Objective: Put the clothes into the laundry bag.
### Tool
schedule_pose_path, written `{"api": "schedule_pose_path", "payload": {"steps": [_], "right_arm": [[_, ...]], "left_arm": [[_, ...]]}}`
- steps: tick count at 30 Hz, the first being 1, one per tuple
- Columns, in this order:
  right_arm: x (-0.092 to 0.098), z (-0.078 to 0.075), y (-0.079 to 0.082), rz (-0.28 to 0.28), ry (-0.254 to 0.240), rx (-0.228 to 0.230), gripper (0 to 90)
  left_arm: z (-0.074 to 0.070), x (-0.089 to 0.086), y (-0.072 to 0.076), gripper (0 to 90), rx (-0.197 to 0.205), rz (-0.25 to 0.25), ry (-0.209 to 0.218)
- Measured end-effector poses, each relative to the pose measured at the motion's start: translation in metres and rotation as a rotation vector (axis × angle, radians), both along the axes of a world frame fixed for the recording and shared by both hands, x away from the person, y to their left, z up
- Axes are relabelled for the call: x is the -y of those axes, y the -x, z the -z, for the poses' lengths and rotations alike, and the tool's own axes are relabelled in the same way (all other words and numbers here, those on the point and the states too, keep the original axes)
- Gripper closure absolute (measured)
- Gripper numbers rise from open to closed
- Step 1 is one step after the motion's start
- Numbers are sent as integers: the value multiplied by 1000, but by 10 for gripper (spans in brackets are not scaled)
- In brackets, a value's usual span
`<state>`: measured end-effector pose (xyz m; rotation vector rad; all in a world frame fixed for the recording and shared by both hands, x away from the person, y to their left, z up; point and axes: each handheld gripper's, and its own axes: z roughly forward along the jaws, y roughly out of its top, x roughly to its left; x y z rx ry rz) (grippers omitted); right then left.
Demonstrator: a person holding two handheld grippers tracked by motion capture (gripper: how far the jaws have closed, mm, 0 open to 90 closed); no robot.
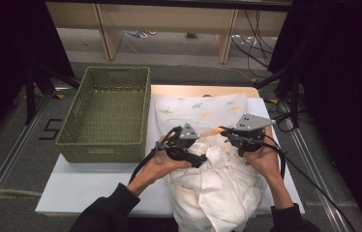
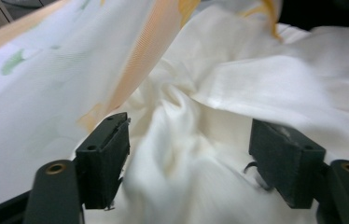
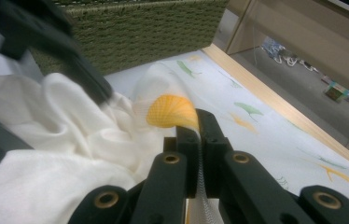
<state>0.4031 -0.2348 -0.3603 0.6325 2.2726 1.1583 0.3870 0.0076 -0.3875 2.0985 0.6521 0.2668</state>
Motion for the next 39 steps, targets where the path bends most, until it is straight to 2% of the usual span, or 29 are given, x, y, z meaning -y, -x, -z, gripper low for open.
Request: {"api": "schedule_pose_path", "payload": {"steps": [1,2,5,6,8,10,11,12,13,14,16,17,18,19,21,22,23,24,25,27,29,30,31,32,34,35,36,37,39], "right_arm": [[0,0,1,1,8,3,900],[0,0,1,-3,9,-2,900],[-1,0,0,-2,4,2,900],[-2,1,0,-3,4,-6,900],[-2,1,0,-4,12,1,900],[-3,1,-1,-5,11,2,900],[-3,1,-1,-9,12,2,900],[-4,2,-1,-11,15,5,900],[-5,3,0,-3,14,-2,900],[-5,3,0,-15,18,0,900],[-6,3,-1,-20,18,6,900],[-6,3,-1,-20,17,3,900],[-6,3,-1,-20,17,3,900],[-6,2,0,-21,14,0,900],[-7,1,2,-22,11,4,900],[-6,-1,3,-26,11,8,900],[-5,-1,3,-23,7,12,900],[-4,-2,4,-26,4,8,900],[-4,-2,4,-25,2,0,900],[-2,-3,4,-17,3,12,900],[-2,0,2,-27,9,6,900],[-2,0,2,-27,9,6,900],[-1,1,1,-19,10,-2,900],[0,1,1,-17,6,-4,900],[0,1,1,-16,7,0,900],[0,1,1,-16,7,0,900],[1,0,3,-14,7,-2,900],[1,-1,4,-11,7,-1,900],[1,-1,3,-11,7,-1,900]], "left_arm": [[-3,-9,3,270,-3,0,-21],[-1,-23,8,236,-12,-23,-63],[15,-38,7,219,-45,-75,-113],[20,-40,5,207,-70,-71,-109],[36,-36,-3,217,-179,-53,-53],[50,-24,-6,309,-249,-27,-27],[57,-16,-7,402,-266,3,-12],[63,-5,-7,544,-243,19,25],[64,0,-6,661,-206,28,31],[64,10,-5,713,-168,35,17],[58,23,-4,770,-140,29,35],[53,30,-4,778,-130,37,61],[53,30,-4,782,-130,37,61],[47,40,-6,782,-112,33,94],[44,50,-14,787,-93,-3,91],[48,54,-23,785,-72,-32,60],[51,54,-32,780,-44,-52,5],[56,53,-40,768,-40,-103,-2],[59,48,-47,752,-43,-117,-45],[62,43,-52,693,-71,-149,-12],[54,33,-47,567,-112,-116,-11],[54,33,-47,495,-112,-116,-11],[49,27,-42,447,-113,-110,-6],[37,16,-33,405,-132,-104,21],[24,5,-22,343,-128,-80,10],[24,5,-22,317,-128,-80,10],[10,-7,-6,297,-111,-65,18],[7,-10,-1,289,-125,-59,36],[1,-13,13,247,-158,-7,69]]}}
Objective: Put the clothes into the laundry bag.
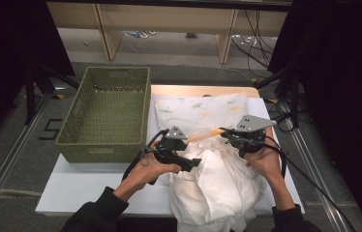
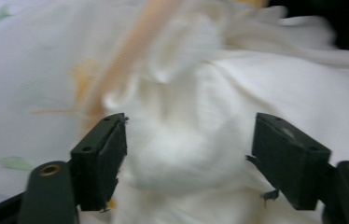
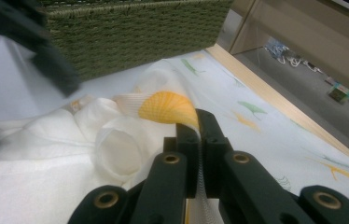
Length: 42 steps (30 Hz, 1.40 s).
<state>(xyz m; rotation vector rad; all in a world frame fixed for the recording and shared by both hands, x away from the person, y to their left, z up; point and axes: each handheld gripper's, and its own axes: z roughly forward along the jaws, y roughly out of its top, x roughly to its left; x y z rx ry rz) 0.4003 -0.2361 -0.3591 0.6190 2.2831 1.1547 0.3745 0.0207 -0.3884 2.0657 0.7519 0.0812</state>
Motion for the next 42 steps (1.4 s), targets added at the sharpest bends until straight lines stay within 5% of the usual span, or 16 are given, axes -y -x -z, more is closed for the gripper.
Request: {"api": "schedule_pose_path", "payload": {"steps": [2,4,8,10,11,14,19,21,24,27,29,35,37,38,40,42], "right_arm": [[0,0,0,-1,1,0,900],[-3,1,0,-9,4,3,900],[-4,1,1,-2,3,0,900],[-4,1,1,-13,7,3,900],[-4,0,1,-13,4,8,900],[-3,-2,3,-13,-4,7,900],[3,-10,7,-7,-19,22,900],[2,-10,7,-10,-13,24,900],[-3,-7,7,-12,10,17,900],[-4,-2,4,-15,15,2,900],[-2,-2,3,-16,10,2,900],[-1,-3,4,-6,5,-3,900],[-1,-3,4,-7,7,-1,900],[-2,-2,3,-11,12,-4,900],[-2,-2,2,-14,16,10,900],[-3,-2,3,-10,13,2,900]], "left_arm": [[0,1,6,198,-5,19,3],[15,12,19,192,-25,97,-19],[43,38,7,162,-54,101,-51],[47,43,2,238,-47,102,-35],[51,48,-8,494,-1,101,-25],[39,53,-19,695,61,38,-17],[23,49,-50,716,160,-76,-75],[33,46,-67,717,85,-158,-11],[47,46,-73,689,39,-166,-12],[43,40,-67,532,31,-161,-6],[25,26,-51,408,12,-129,-6],[-6,-5,-3,255,41,-81,23],[-7,-4,9,234,45,-51,15],[-2,1,22,212,41,16,11],[9,11,26,208,-27,101,54],[19,19,27,208,-30,98,39]]}}
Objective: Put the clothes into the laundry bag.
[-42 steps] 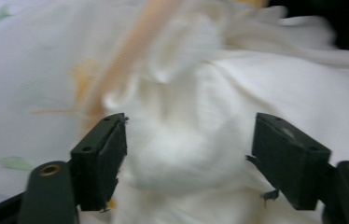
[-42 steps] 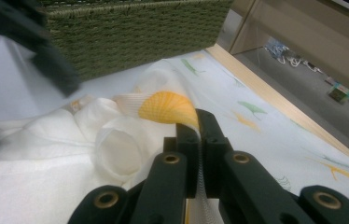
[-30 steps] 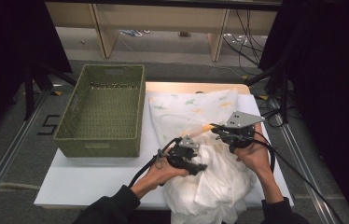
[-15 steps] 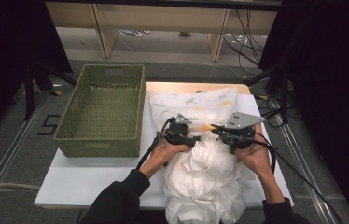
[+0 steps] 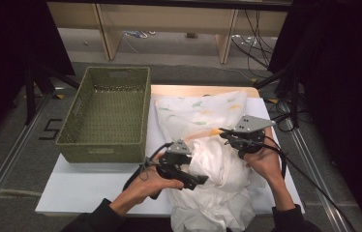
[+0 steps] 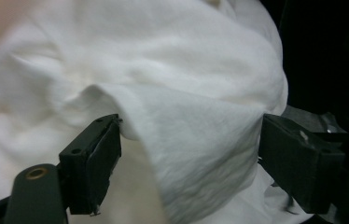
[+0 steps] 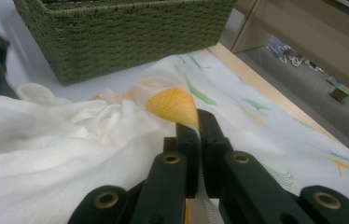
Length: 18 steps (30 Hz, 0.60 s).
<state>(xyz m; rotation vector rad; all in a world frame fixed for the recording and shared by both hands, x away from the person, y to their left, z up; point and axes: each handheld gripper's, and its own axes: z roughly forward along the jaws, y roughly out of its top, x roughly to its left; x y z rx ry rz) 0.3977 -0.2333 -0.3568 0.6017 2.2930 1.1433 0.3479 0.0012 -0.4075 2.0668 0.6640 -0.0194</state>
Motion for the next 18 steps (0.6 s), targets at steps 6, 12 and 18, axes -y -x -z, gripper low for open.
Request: {"api": "schedule_pose_path", "payload": {"steps": [6,12,18], "right_arm": [[0,1,2,-2,2,-7,900],[4,-8,7,-11,-4,7,900],[0,-9,9,-16,33,13,900]], "left_arm": [[39,51,-25,648,47,6,-48],[6,46,-68,802,157,-211,-17],[25,45,-97,741,78,-269,-53]]}}
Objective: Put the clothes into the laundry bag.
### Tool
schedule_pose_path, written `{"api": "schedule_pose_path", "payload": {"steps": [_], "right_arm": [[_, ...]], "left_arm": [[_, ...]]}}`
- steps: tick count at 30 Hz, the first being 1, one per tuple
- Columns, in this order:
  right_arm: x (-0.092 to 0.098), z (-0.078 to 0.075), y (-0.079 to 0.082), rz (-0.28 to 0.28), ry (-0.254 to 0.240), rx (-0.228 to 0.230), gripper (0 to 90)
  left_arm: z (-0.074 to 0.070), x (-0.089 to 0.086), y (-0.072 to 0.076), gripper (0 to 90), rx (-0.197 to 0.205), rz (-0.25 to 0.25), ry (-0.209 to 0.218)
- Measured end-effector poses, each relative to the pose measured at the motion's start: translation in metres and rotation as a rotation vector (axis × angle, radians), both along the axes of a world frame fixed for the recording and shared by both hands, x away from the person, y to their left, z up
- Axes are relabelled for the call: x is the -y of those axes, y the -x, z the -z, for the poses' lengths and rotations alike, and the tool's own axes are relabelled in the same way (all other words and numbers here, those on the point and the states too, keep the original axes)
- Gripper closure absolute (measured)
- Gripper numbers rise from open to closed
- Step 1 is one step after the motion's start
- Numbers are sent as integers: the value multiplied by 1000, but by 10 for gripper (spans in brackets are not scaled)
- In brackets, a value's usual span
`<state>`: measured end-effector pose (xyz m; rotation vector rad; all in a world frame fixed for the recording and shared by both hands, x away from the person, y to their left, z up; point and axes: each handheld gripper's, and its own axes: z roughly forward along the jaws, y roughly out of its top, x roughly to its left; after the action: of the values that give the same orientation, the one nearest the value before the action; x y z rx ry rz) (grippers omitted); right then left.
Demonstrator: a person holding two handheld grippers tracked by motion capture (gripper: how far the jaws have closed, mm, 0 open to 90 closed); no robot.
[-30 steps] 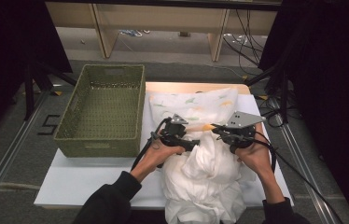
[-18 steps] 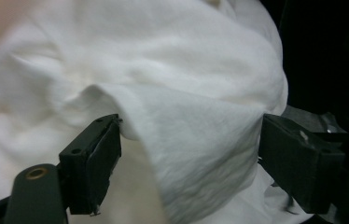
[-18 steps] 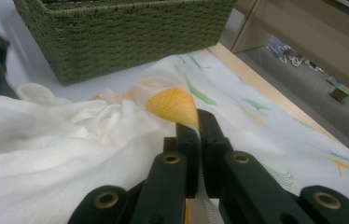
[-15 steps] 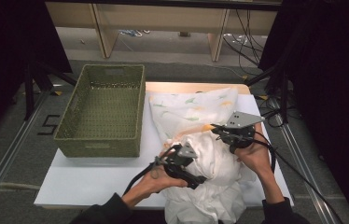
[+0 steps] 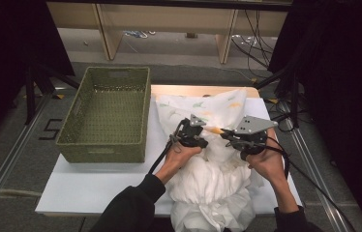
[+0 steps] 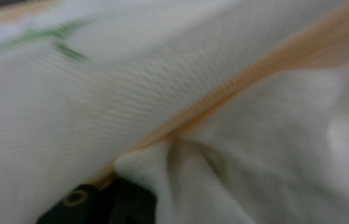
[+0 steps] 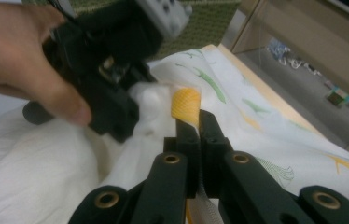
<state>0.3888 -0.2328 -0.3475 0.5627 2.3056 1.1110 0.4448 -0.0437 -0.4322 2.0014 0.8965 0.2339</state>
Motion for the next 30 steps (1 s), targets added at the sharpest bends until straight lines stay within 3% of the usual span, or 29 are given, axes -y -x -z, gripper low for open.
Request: {"api": "schedule_pose_path", "payload": {"steps": [3,7,9,10,13,16,18,22,23,25,28,29,30], "right_arm": [[1,8,-5,10,-4,-23,900],[5,8,-6,21,-22,-30,900],[6,6,-6,13,-22,-21,900],[7,6,-6,15,-25,-21,900],[7,6,-6,30,-29,-31,900],[5,6,-6,21,-29,-27,900],[5,6,-6,29,-24,-17,900],[5,6,-6,20,-32,-30,900],[6,6,-6,24,-28,-30,900],[8,6,-6,23,-30,-29,900],[12,4,-5,18,-36,-25,900],[12,2,-4,22,-36,-27,900],[13,1,-4,17,-31,-24,900]], "left_arm": [[10,-3,4,607,-35,3,13],[-7,-17,24,370,-16,60,-39],[-19,-27,40,304,13,97,-81],[-22,-30,45,275,26,113,-92],[-33,-34,63,257,48,123,-57],[-35,-22,75,252,58,166,-25],[-30,-8,75,275,39,190,-33],[-18,13,66,330,45,162,-75],[-10,18,53,544,17,116,-3],[-5,20,39,702,-13,65,80],[-11,21,22,768,97,-14,2],[-14,19,15,775,118,-51,-1],[-17,17,7,779,113,-88,23]]}}
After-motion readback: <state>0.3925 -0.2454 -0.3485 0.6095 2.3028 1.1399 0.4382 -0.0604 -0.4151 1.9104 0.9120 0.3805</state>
